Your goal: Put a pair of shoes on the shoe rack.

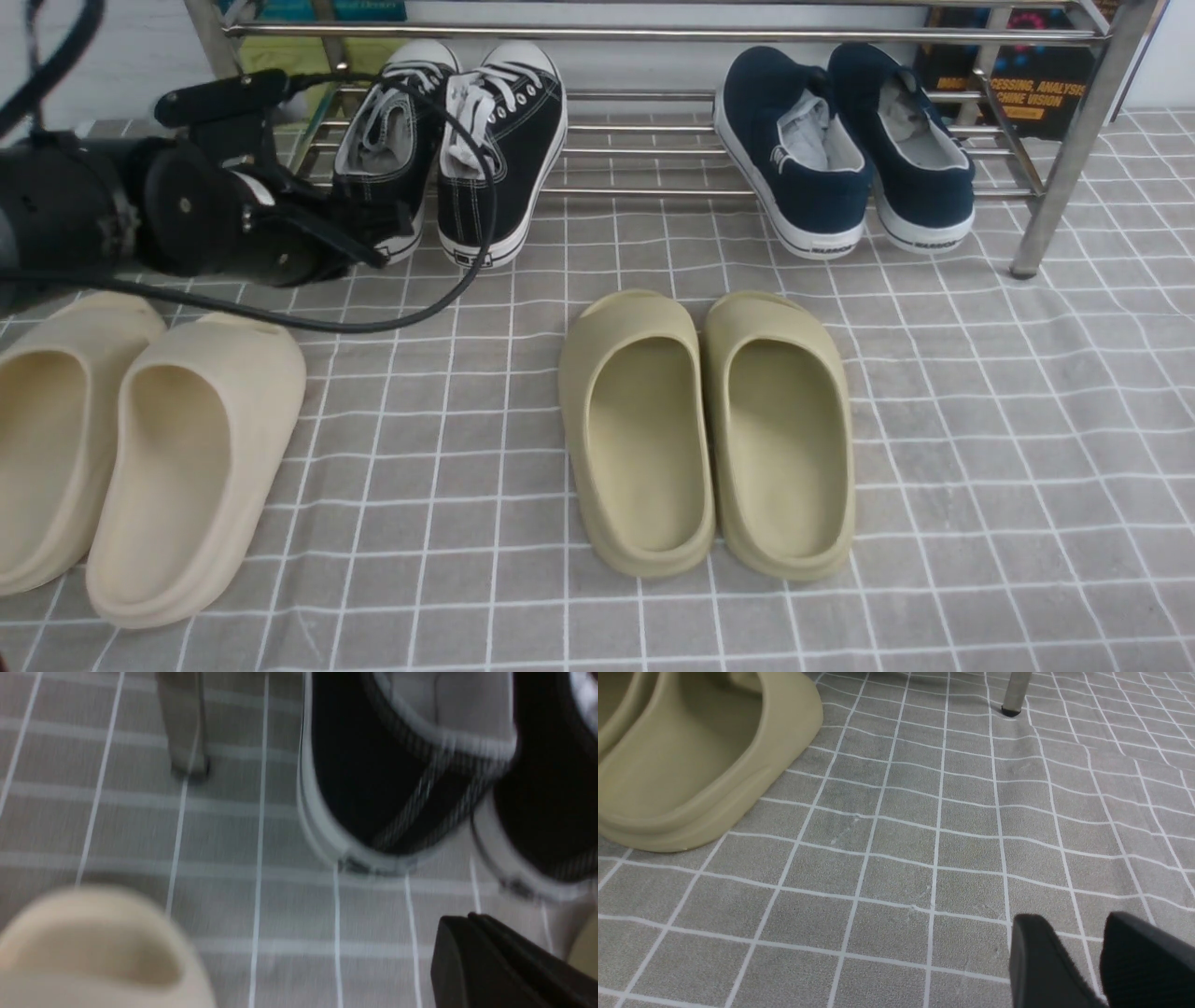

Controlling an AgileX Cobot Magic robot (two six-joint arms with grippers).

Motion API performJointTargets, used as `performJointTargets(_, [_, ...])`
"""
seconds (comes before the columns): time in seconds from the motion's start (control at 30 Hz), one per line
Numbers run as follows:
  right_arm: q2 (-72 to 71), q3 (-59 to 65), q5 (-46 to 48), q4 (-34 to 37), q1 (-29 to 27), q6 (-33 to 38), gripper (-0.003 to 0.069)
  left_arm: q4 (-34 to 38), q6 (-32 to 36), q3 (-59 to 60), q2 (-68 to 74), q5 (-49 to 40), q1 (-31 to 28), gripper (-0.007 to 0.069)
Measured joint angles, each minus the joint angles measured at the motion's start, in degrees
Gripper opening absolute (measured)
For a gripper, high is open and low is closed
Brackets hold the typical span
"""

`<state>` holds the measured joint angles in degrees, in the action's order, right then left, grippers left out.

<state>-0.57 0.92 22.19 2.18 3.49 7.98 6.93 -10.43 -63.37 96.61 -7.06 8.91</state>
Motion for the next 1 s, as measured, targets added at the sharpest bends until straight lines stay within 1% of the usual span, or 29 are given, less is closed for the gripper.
performJointTargets(0.07, [0.0,0.0,0.0,0.0,0.0,0.0,0.0239,0.2,0.0,0.0,1.6,6.0,0.0,-0.0013])
performJointTargets(0.17, [0.0,0.0,0.0,0.0,0.0,0.1,0.0239,0.4,0.0,0.0,2.7,12.2,0.0,-0.0013])
performJointTargets(0.27, [0.0,0.0,0.0,0.0,0.0,0.1,0.0239,0.4,0.0,0.0,2.8,13.1,0.0,-0.0013])
performJointTargets(0.37, [0.0,0.0,0.0,0.0,0.0,0.1,0.0239,0.4,0.0,0.0,2.0,12.2,0.0,-0.0013])
performJointTargets(0.43, [0.0,0.0,0.0,0.0,0.0,0.1,0.0239,0.5,0.0,0.0,-0.4,7.8,0.0,-0.0013])
performJointTargets(0.47, [0.0,0.0,0.0,0.0,0.0,0.1,0.0239,0.5,0.0,0.1,-2.9,3.9,0.0,-0.0013])
performJointTargets(0.5, [0.0,0.0,0.0,0.0,0.0,0.1,0.0239,0.5,0.0,0.1,-3.4,3.2,0.0,-0.0013])
performJointTargets(0.57, [0.0,0.0,0.0,0.0,0.0,0.1,0.0239,0.1,0.0,0.1,-11.1,-6.9,0.0,-0.0013])
performJointTargets(0.63, [0.0,0.0,0.1,0.0,0.0,0.1,0.0239,0.0,0.0,0.5,-15.4,-10.4,0.0,-0.0013])
performJointTargets(0.67, [0.0,0.0,0.1,0.0,0.0,0.1,0.0239,0.0,0.0,1.5,-20.9,-12.2,0.2,-0.0013])
performJointTargets(0.73, [0.0,0.0,0.1,0.0,0.0,0.1,0.0239,0.2,0.0,3.2,-26.8,-12.2,0.7,-0.0013])
performJointTargets(0.77, [0.0,0.0,0.1,0.0,0.0,0.1,0.0239,0.4,0.0,5.8,-33.7,-11.2,1.5,-0.0013])
performJointTargets(0.83, [0.0,0.0,0.1,0.0,0.0,0.1,0.0239,0.8,0.0,9.9,-42.3,-10.0,2.1,-0.0013])
performJointTargets(0.87, [0.0,0.0,0.1,0.0,0.0,0.1,0.0239,0.8,0.0,10.8,-44.0,-9.8,2.2,-0.0013])
performJointTargets(0.93, [0.0,0.0,0.1,0.0,0.0,0.1,0.0239,0.8,0.0,17.7,-53.9,-8.7,2.2,-0.0013])
performJointTargets(0.97, [0.0,0.0,0.1,0.0,0.0,0.1,0.0239,0.8,0.0,18.2,-54.5,-8.6,2.2,-0.0013])
performJointTargets(1.0, [0.0,0.0,0.1,0.0,0.0,0.1,0.0239,0.5,0.0,23.9,-59.2,-8.1,2.2,-0.0013])
